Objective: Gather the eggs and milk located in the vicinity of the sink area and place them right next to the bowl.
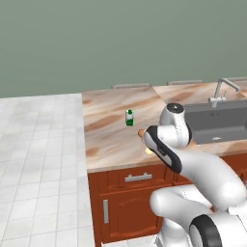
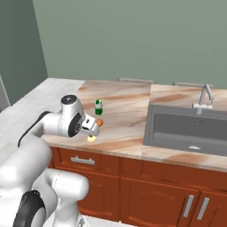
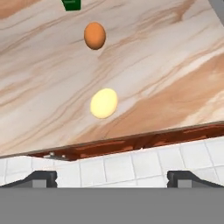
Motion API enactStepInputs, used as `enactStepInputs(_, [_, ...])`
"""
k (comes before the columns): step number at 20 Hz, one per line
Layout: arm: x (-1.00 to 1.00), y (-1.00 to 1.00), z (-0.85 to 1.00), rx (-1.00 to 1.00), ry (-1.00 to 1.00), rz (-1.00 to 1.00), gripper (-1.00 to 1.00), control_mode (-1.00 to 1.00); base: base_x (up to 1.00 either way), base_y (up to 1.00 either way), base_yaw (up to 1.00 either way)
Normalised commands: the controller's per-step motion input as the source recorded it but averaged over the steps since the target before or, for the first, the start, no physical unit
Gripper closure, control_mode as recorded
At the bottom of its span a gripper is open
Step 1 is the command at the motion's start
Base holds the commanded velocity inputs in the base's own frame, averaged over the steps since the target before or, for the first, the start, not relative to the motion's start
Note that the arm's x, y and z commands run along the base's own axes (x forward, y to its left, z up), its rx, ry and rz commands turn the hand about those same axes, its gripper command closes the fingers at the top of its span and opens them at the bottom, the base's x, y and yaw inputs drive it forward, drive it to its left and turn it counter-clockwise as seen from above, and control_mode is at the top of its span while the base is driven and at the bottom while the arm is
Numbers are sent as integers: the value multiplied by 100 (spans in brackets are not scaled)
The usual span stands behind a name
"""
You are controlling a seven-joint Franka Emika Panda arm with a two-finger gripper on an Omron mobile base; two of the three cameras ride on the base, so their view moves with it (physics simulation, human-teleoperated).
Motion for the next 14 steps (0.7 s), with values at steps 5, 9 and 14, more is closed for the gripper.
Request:
enactStepInputs(5, [46, 0, 1, 3, 10, -8, -100, -100, 0, 0, 0])
enactStepInputs(9, [24, 0, 0, 0, 9, -1, -100, -100, 0, 0, 0])
enactStepInputs(14, [31, 0, -1, 0, 9, 0, -100, -100, 0, 0, 0])
